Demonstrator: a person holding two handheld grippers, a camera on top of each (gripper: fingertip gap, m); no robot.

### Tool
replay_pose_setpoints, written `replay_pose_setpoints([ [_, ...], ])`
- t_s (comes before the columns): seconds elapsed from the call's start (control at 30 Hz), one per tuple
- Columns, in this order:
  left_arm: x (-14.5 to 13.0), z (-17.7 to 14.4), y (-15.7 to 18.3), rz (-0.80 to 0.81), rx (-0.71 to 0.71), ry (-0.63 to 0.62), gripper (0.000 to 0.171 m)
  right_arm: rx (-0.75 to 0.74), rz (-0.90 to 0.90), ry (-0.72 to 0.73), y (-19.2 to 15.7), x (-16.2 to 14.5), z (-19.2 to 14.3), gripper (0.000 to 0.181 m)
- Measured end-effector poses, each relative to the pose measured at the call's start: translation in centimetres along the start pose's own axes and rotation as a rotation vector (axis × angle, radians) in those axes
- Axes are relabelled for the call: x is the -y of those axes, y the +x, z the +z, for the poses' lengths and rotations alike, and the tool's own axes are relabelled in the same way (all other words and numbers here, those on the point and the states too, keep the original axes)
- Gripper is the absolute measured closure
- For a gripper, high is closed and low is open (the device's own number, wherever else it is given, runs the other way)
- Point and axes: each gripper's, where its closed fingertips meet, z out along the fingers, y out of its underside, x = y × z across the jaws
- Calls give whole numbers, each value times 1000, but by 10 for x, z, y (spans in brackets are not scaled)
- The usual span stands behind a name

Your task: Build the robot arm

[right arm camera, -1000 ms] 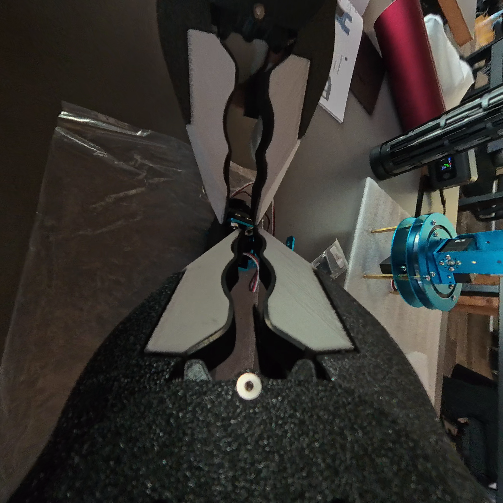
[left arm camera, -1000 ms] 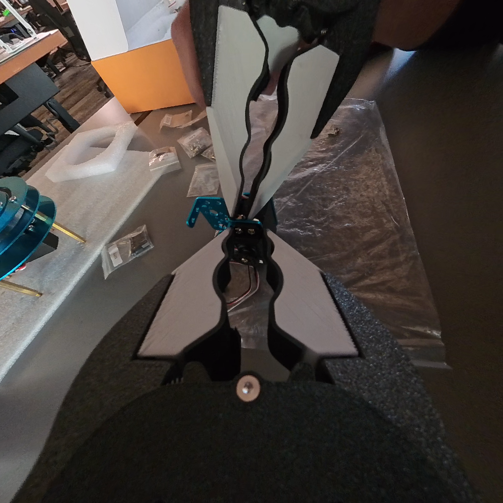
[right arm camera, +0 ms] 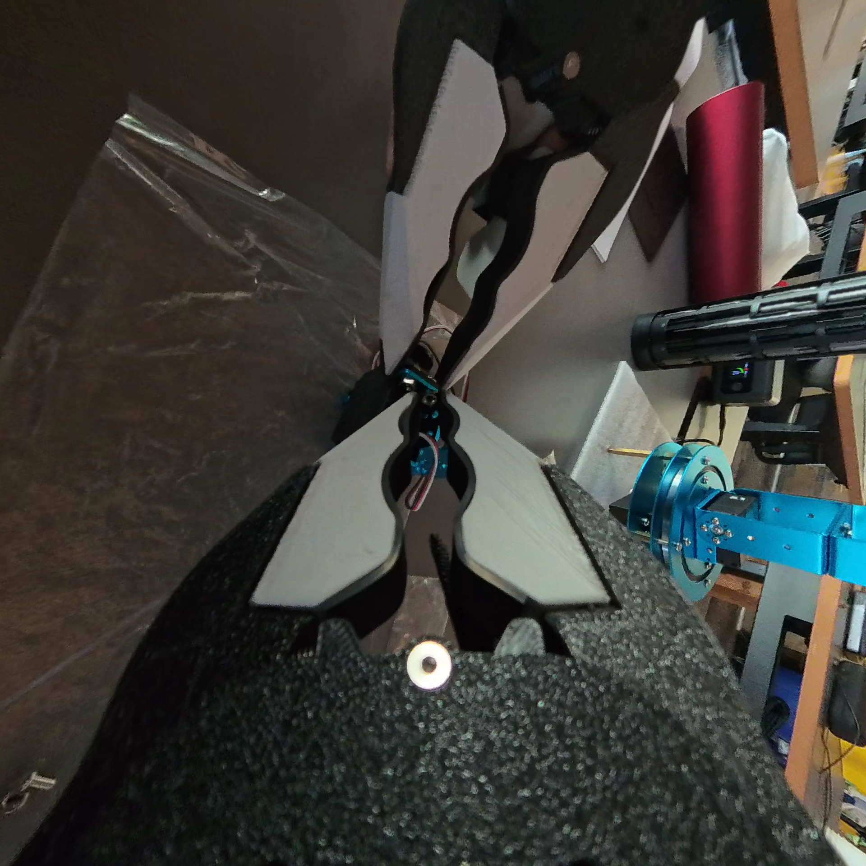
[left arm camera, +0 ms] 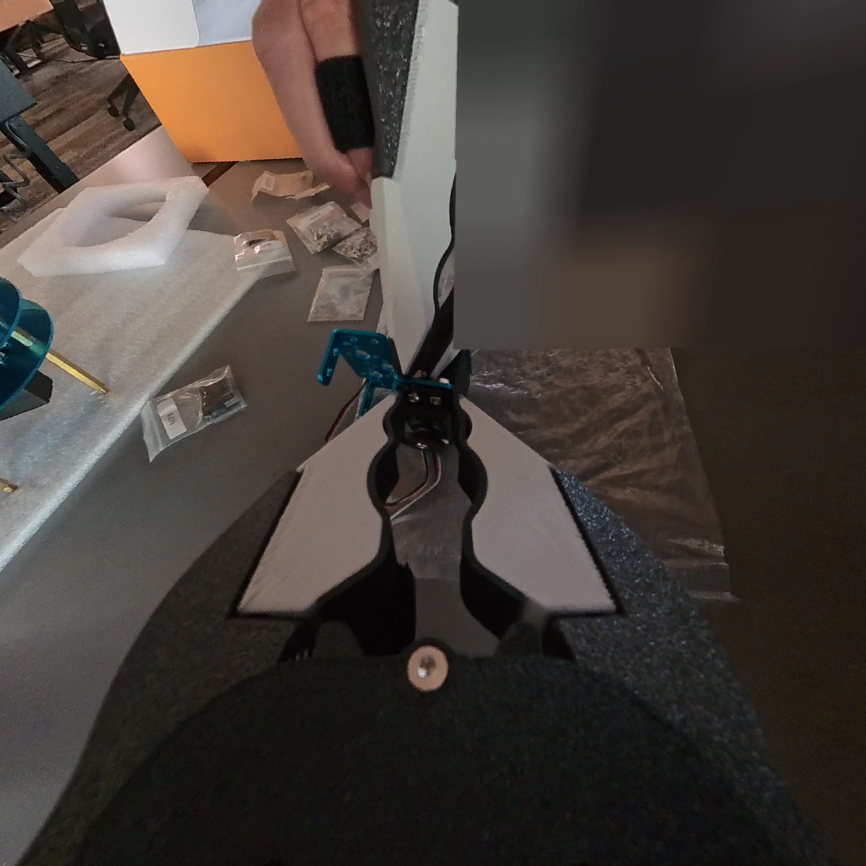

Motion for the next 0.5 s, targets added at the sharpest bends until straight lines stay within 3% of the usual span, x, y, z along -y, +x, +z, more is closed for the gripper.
replay_pose_setpoints([
  [0.5,-1,0,-1,5,7,-3,152,43,40,-4,0,0,0,175],
])
